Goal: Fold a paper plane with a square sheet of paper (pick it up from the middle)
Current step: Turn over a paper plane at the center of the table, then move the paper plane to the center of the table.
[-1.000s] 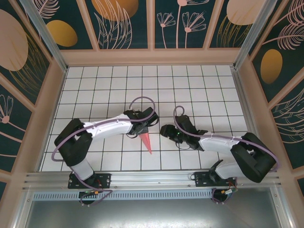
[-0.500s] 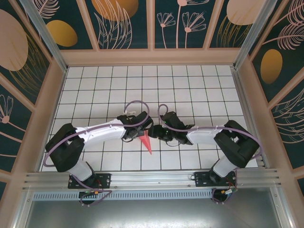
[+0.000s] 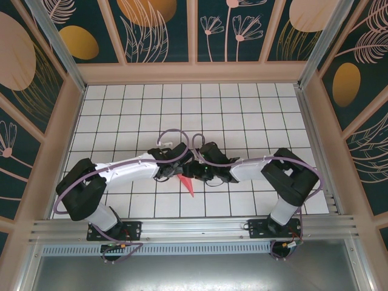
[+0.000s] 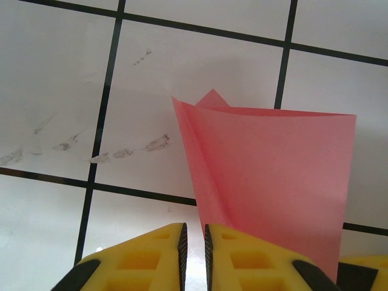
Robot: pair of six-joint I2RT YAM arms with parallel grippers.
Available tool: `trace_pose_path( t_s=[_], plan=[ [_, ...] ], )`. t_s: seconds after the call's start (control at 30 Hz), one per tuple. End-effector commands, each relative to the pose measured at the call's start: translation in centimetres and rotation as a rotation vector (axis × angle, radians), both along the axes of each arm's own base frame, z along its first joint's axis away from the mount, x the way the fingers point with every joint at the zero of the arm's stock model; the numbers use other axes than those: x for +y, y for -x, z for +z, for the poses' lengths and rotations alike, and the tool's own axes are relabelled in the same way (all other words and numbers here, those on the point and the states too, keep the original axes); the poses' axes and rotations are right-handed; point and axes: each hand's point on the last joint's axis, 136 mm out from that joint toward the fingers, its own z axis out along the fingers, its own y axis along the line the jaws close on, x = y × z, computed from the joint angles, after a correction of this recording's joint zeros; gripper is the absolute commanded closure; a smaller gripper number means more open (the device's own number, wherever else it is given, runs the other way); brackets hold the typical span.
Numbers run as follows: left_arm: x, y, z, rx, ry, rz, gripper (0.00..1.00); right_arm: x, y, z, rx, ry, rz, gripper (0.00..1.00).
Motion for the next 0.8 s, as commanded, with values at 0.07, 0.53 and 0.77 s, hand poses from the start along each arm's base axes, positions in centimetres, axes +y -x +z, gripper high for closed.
trace_pose_path(
  t_s=[0.07, 0.53, 0.77],
  plan=[
    [0.2, -0.1, 0.1, -0.009, 0.003, -0.006, 0.80, 1.3, 0.4, 0.9, -0.034, -0.048, 0.063, 0.47],
    [0.3, -0.1, 0.3, -0.014, 0.002, -0.007, 0.81, 1.2, 0.8, -1.7, -0.049, 0.076, 0.091, 0.53],
    [0.5, 0.0, 0.3, -0.015, 0.001, -0.007, 0.81, 1.3, 1.1, -2.1, -0.062, 0.105, 0.110, 0.62]
  ],
)
